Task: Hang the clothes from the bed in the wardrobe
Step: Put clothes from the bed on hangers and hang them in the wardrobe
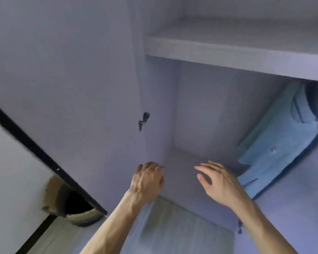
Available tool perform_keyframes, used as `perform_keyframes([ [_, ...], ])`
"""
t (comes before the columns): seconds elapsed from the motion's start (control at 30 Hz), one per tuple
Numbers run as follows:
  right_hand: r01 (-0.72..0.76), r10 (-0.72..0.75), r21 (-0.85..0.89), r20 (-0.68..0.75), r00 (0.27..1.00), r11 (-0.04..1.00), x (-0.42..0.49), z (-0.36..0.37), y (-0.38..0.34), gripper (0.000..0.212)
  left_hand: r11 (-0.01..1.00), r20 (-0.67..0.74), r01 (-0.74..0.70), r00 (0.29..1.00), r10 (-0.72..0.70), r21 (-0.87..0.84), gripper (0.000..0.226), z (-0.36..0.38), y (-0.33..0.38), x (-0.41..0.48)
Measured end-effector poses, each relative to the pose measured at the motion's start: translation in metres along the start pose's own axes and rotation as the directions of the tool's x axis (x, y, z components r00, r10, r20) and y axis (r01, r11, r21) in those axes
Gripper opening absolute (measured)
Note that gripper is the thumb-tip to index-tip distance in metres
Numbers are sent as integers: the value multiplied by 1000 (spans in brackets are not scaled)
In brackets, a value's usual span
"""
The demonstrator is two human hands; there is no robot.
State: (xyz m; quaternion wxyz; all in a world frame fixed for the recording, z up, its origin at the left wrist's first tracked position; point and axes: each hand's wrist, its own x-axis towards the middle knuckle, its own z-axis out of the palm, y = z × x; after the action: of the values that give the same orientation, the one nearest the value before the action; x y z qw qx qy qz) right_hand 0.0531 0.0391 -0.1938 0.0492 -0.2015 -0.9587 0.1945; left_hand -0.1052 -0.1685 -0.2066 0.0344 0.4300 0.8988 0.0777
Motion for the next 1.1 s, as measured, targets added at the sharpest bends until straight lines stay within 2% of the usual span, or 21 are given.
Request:
perform_keyframes([
  [0.1, -141, 140, -1, -67, 988, 990, -20, -21, 23, 40, 978, -78, -202, 976, 205, 44, 38, -19, 23, 47],
  [0.2, -263, 260, 1, -138, 956, 965, -36, -45, 43, 40, 940, -208, -338, 917, 339, 42, 41, -54, 53, 92],
  [0.43, -487, 492, 85, -242, 836, 869, -51, -99, 99, 47, 830, -477, -539, 698, 534, 140, 64, -137, 133, 179],
  [0.57, -563, 566, 112, -321, 759, 819, -34, -132, 140, 55, 818, -553, -542, 628, 547, 194, 66, -171, 167, 224],
  [0.73, -641, 625, 122, -419, 659, 758, 7, -174, 212, 64, 869, -583, -439, 653, 484, 229, 63, -174, 198, 284],
  [0.8, -661, 652, 144, -408, 639, 737, 26, -194, 238, 67, 885, -631, -395, 627, 456, 247, 65, -162, 207, 299],
  [0.93, -727, 747, 183, -234, 622, 662, 56, -211, 284, 62, 895, -767, -356, 484, 422, 268, 66, -147, 212, 320],
  [1.03, -649, 713, 321, -147, 685, 690, 72, -203, 308, 28, 888, -839, -357, 351, 416, 291, 63, -142, 214, 333],
  [1.1, -562, 689, 482, -131, 713, 673, 79, -200, 313, 18, 888, -864, -349, 295, 409, 301, 63, -140, 216, 341],
])
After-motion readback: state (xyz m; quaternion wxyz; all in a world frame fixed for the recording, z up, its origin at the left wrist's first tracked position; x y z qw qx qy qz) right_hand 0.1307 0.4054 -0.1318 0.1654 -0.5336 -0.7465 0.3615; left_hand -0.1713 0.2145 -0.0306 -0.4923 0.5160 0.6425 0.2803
